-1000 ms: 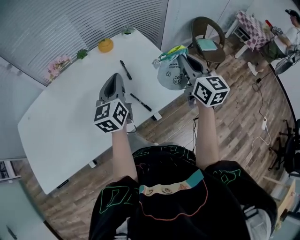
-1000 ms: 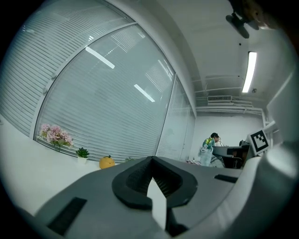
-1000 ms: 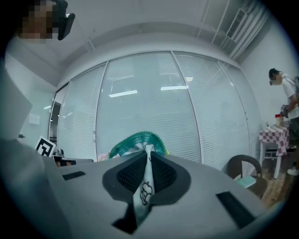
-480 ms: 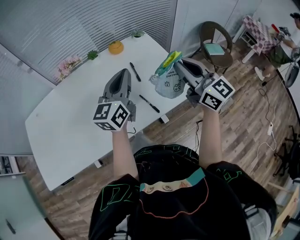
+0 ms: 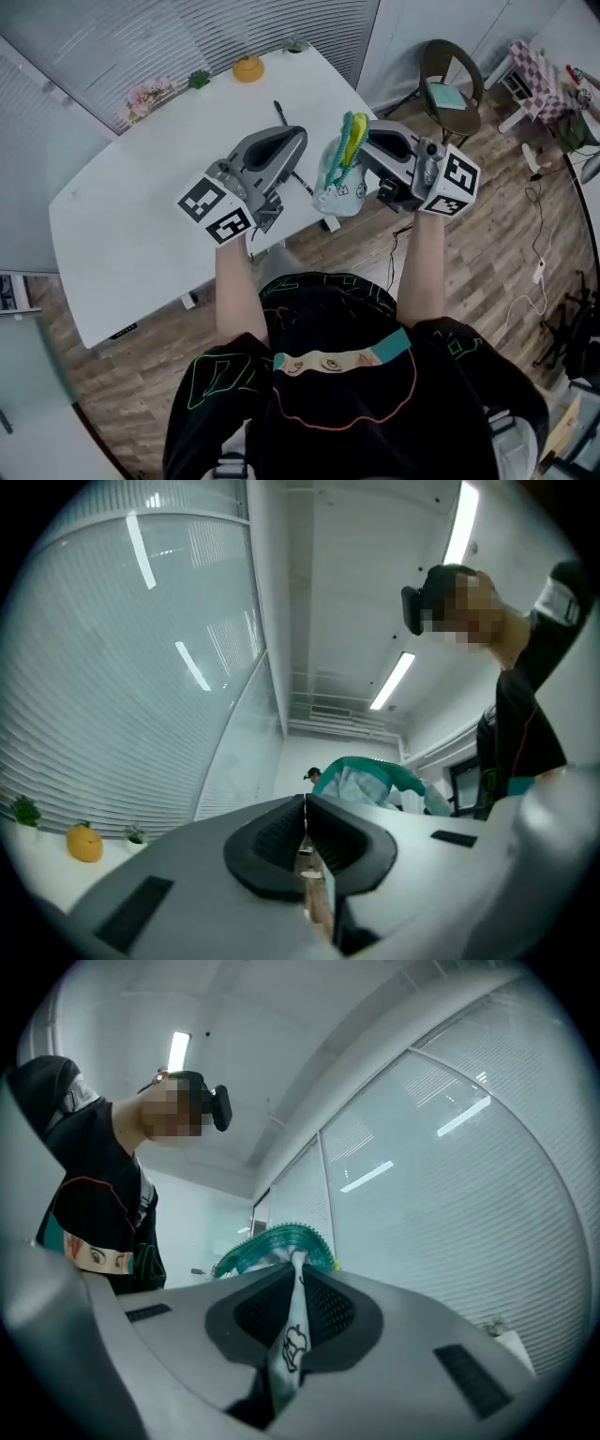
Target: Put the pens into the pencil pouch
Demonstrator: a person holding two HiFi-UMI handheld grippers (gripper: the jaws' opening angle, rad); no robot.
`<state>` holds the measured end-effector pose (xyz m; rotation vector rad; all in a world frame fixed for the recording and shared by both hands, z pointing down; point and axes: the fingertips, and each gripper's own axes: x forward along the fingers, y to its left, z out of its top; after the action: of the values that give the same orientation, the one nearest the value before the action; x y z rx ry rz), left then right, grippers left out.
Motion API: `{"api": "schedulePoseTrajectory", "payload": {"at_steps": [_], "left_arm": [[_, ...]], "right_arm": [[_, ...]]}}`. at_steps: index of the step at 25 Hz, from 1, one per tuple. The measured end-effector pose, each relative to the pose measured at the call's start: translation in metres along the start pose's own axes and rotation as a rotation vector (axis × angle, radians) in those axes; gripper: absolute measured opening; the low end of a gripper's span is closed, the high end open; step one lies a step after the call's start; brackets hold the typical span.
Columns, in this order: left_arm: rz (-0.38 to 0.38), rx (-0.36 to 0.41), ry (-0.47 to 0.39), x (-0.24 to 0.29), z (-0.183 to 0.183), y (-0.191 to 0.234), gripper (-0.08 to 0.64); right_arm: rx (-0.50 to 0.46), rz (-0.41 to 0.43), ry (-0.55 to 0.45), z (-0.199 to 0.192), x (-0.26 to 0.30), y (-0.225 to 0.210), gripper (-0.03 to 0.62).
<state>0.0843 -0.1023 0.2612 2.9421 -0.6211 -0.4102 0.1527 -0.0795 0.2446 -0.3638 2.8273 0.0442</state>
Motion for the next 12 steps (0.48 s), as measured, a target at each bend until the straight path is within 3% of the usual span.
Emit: {"api": "schedulePoseTrajectory", "payload": {"at_steps": [3, 7, 12], "left_arm": [[-0.138, -0.050, 0.007, -0.003, -0.001, -0.021, 0.058], [-0.254, -0.090, 0.019, -0.008, -0.003, -0.039, 0.123], [-0.340, -0.123, 0.027, -0.015, -0.004, -0.055, 0.151]], "right_arm": [[0.005, 0.085, 0.000, -0.004, 0.002, 0.016, 0.025], [0.010, 0.161, 0.018, -0.012, 0.005, 0.027, 0.025], [0.012, 0.228, 0.044, -0.020, 0.008, 0.037, 0.025]]}}
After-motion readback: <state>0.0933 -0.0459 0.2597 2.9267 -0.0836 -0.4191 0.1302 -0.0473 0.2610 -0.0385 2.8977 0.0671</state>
